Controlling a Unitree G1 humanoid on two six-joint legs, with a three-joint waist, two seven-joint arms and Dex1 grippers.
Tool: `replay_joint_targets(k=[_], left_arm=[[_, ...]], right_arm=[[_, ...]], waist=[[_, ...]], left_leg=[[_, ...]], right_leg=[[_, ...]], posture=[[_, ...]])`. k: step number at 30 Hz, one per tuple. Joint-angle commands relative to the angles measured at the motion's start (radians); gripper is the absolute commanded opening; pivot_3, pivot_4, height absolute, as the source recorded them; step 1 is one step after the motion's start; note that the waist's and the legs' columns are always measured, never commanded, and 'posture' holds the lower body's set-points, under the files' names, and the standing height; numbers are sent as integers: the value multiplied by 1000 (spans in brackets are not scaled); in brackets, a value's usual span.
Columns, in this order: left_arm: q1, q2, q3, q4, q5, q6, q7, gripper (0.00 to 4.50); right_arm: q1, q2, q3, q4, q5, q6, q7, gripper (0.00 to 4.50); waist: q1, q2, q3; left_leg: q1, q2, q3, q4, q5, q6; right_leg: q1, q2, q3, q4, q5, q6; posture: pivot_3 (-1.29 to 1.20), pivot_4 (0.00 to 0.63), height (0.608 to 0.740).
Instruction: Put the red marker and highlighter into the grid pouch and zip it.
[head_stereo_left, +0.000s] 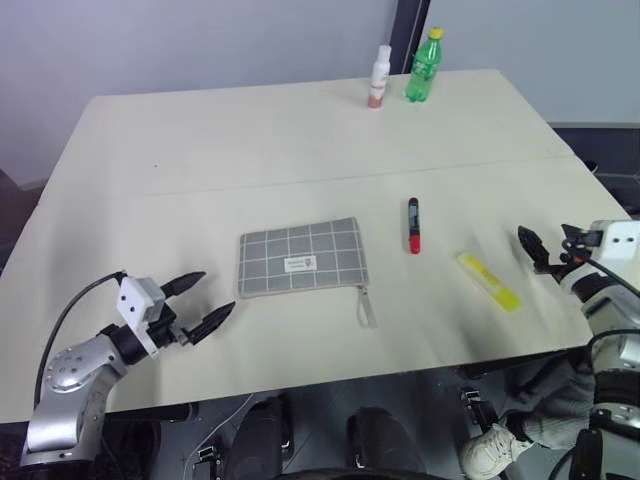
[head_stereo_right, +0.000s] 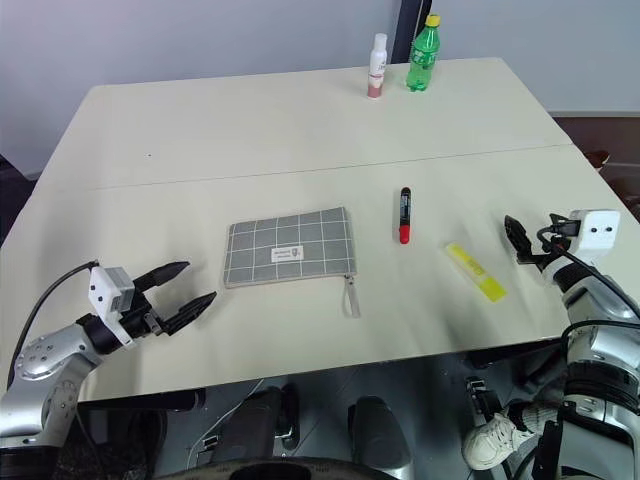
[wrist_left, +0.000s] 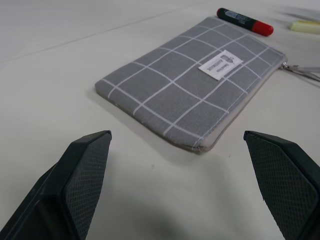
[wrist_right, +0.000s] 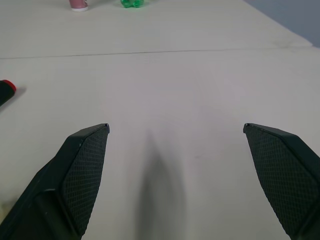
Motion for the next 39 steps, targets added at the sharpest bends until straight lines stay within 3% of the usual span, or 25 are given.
replay_joint_targets(k=[1,7,8,11,17,22,27,39], left_arm=[[-12,14,33,6,-5,-39,-7,4475],[-26,16,31,28,1,-60,-1,4475],[-36,18,31,41,13,-73,6,4498],[-92,27,48,103,27,-98,26,4500],[-214,58,1,289,188,-355,31,4500],[-323,96,-103,462,359,-673,6,4500],[-428,123,-196,631,486,-921,35,4500],[-596,180,-342,900,728,-1249,211,4500]], right_arm=[[1,-4,-21,-42,24,-21,14,4462],[4,-1,-17,-51,31,-15,29,4462],[8,3,-4,-77,25,-14,33,4236],[29,39,73,-261,24,24,43,3238],[0,191,265,-600,45,171,-38,43],[10,283,498,-729,-48,226,-50,43],[-8,271,661,-601,-297,187,-139,43],[-20,271,688,-552,-388,209,-125,43]], waist=[[1,0,0],[0,0,0],[0,0,0],[-2,0,0],[-1,0,0],[7,-1,-1],[8,-3,-2],[4,-3,-2]], left_leg=[[0,0,0,0,0,0],[0,0,0,0,0,0],[0,0,0,0,0,0],[0,0,0,0,0,0],[0,1,0,0,1,-1],[-3,1,-1,0,1,-1],[-3,0,-1,0,1,-1],[-2,1,-1,1,2,-2]], right_leg=[[0,0,0,0,0,0],[0,0,0,0,0,0],[0,0,0,0,0,0],[-1,0,0,1,0,0],[-2,1,0,2,0,0],[-4,1,-1,2,0,0],[-4,-1,-1,2,1,-1],[-5,0,-2,5,1,-1]], posture=[[0,150,740],[0,150,740],[0,150,740],[0,150,740],[0,150,740],[0,150,740],[0,150,740],[0,150,740]])
